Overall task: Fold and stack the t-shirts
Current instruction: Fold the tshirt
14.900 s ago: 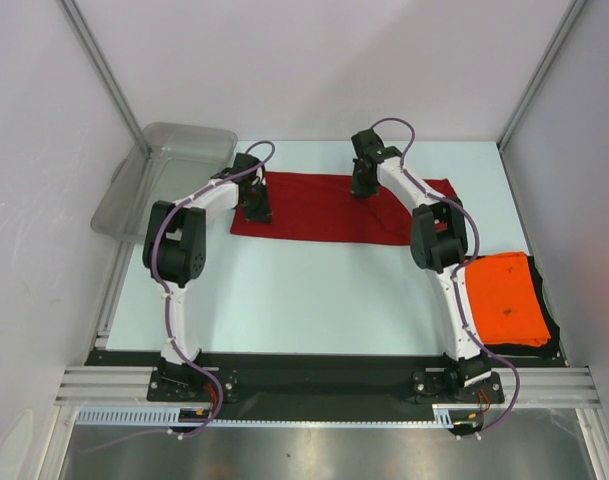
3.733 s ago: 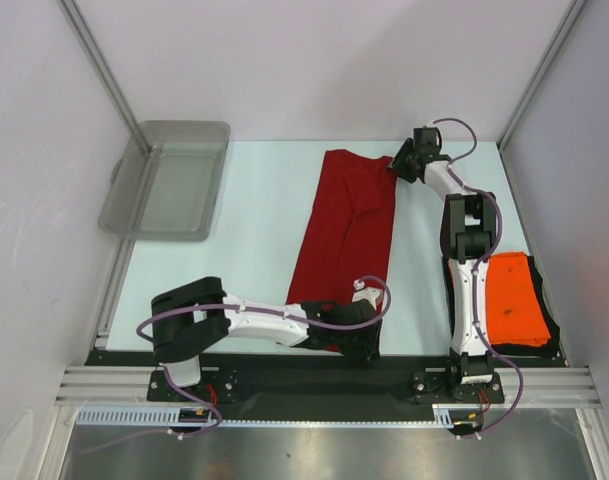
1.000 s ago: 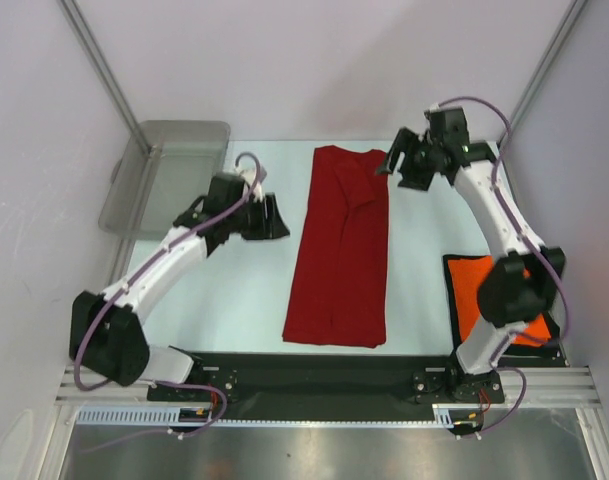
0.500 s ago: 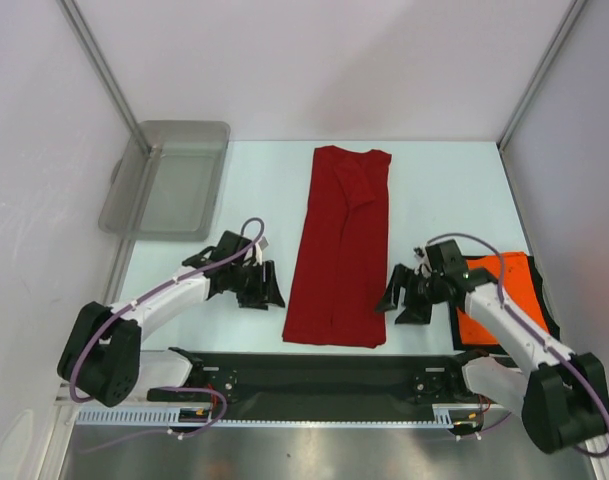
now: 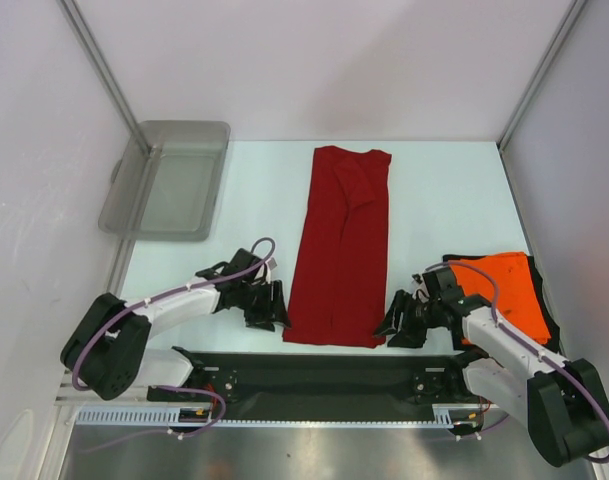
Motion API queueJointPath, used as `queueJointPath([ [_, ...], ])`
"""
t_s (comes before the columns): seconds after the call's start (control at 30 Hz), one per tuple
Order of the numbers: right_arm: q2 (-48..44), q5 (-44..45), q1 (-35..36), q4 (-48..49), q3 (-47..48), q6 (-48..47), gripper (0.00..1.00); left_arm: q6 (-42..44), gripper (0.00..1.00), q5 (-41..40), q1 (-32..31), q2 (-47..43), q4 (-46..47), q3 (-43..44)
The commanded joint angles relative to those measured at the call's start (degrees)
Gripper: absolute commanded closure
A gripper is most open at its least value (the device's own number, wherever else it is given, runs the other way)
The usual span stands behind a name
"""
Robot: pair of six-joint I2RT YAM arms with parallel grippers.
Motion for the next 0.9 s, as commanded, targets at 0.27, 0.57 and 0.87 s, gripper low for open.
queueJointPath([
  [0.27, 1.9, 3.0, 0.2, 4.6, -1.5, 2.5, 0.45, -0.9, 0.45, -1.4, -0.4, 4.8, 3.8, -2.3],
  [0.57, 6.1, 1.9, 0.1, 8.2, -2.7, 2.7, 0.53, -1.4, 0.55, -0.6, -0.4, 6.0, 5.3, -4.4],
  [0.87, 3.4, 1.0, 0.1, 9.4, -5.3, 4.2, 0.66, -1.5, 0.77, 0.2, -0.4, 7.2, 6.3, -6.0],
])
